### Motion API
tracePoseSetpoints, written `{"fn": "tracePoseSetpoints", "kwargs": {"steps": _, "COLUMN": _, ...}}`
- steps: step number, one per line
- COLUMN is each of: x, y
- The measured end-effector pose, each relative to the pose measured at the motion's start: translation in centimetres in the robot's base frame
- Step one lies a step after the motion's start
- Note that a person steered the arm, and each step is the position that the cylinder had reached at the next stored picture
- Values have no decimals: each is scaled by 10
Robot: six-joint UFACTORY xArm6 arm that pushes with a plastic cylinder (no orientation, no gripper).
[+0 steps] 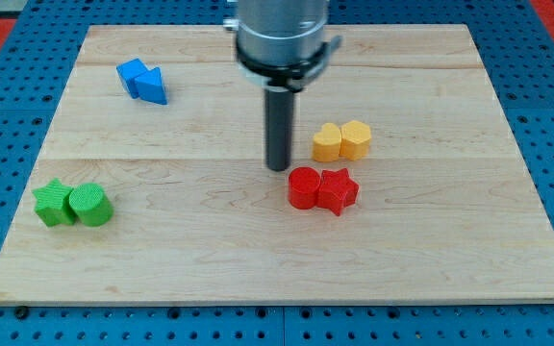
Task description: Move the green circle to the left of the red circle
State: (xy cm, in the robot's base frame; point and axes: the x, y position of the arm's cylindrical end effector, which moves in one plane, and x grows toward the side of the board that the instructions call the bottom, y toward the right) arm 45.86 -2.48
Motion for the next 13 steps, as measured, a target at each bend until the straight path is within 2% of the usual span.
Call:
{"fn": "tracePoseSetpoints", "kwargs": {"steps": 1, "x": 12, "y": -47}}
{"fn": "tracePoseSetpoints", "kwargs": {"steps": 2, "x": 62, "y": -50}}
{"fn": "tracePoseSetpoints", "kwargs": {"steps": 3, "x": 107, "y": -85}}
{"fn": "tracePoseSetpoints", "kwargs": {"steps": 4, "x": 116, "y": -200}}
{"fn": "tracePoseSetpoints", "kwargs": {"steps": 5, "x": 109, "y": -280}}
{"fn": "tracePoseSetpoints", "kwargs": {"steps": 6, "x": 91, "y": -268}}
{"fn": "tracePoseSetpoints", "kwargs": {"steps": 9, "x": 70, "y": -188}}
{"fn": "tracePoseSetpoints", "kwargs": {"steps": 11, "x": 39, "y": -169}}
{"fn": "tracePoseSetpoints", "kwargs": {"steps": 13, "x": 31, "y": -111}}
